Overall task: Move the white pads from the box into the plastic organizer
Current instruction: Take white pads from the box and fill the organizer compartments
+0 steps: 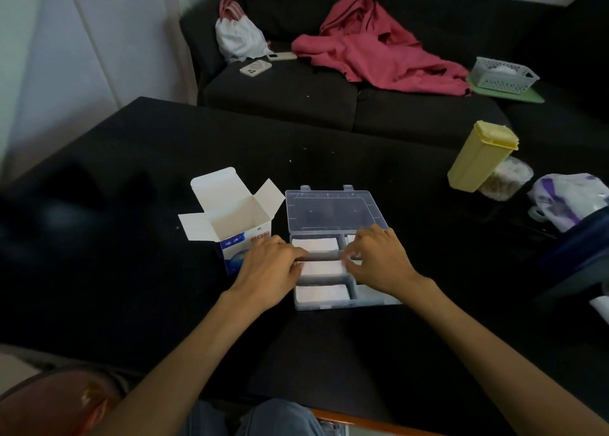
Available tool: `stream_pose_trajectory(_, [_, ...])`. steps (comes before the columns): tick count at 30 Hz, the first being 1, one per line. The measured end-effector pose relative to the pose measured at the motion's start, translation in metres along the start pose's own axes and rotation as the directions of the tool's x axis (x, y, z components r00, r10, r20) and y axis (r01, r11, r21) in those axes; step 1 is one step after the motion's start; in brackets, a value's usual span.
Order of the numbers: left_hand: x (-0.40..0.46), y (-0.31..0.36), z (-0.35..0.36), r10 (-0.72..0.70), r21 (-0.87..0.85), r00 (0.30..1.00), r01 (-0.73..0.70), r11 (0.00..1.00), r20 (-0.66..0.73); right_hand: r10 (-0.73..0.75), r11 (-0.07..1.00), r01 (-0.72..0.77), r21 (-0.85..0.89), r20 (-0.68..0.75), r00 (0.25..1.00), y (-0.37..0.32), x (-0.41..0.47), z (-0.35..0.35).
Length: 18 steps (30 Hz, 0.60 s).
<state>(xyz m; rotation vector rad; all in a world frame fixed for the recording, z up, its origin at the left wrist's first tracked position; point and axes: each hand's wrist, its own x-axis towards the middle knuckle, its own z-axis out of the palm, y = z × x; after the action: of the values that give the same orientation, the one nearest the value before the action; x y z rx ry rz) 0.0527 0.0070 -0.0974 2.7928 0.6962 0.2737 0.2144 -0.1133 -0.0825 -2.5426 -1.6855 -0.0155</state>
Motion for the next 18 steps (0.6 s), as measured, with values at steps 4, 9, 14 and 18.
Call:
stream_pose_trajectory(4, [-0.018,-0.002,-0.038,-0.114,-0.141,0.966,0.083,0.987,-0.232,0.022,0.981,-0.012,0.196,-0.045,0.999,-0.002,0.008,-0.025])
stream_pose_trajectory(9, [-0.044,-0.042,-0.091,-0.556,-0.402,0.634,0.387,0.830,-0.538,-0.067,0.920,0.108,0.376,-0.122,0.990,-0.047,0.027,-0.061])
stream_pose_trajectory(14, [-0.028,-0.080,-0.087,-0.730,-0.731,0.647,0.604,0.317,0.219,-0.310,0.927,0.310,0.211,-0.034,0.950,-0.106,0.045,-0.044])
stream_pose_trajectory(18, [-0.038,-0.075,-0.070,-0.589,-0.798,0.771,0.504,0.330,0.243,-0.362,0.929,0.363,0.068,-0.028,0.932,-0.106,0.028,-0.031])
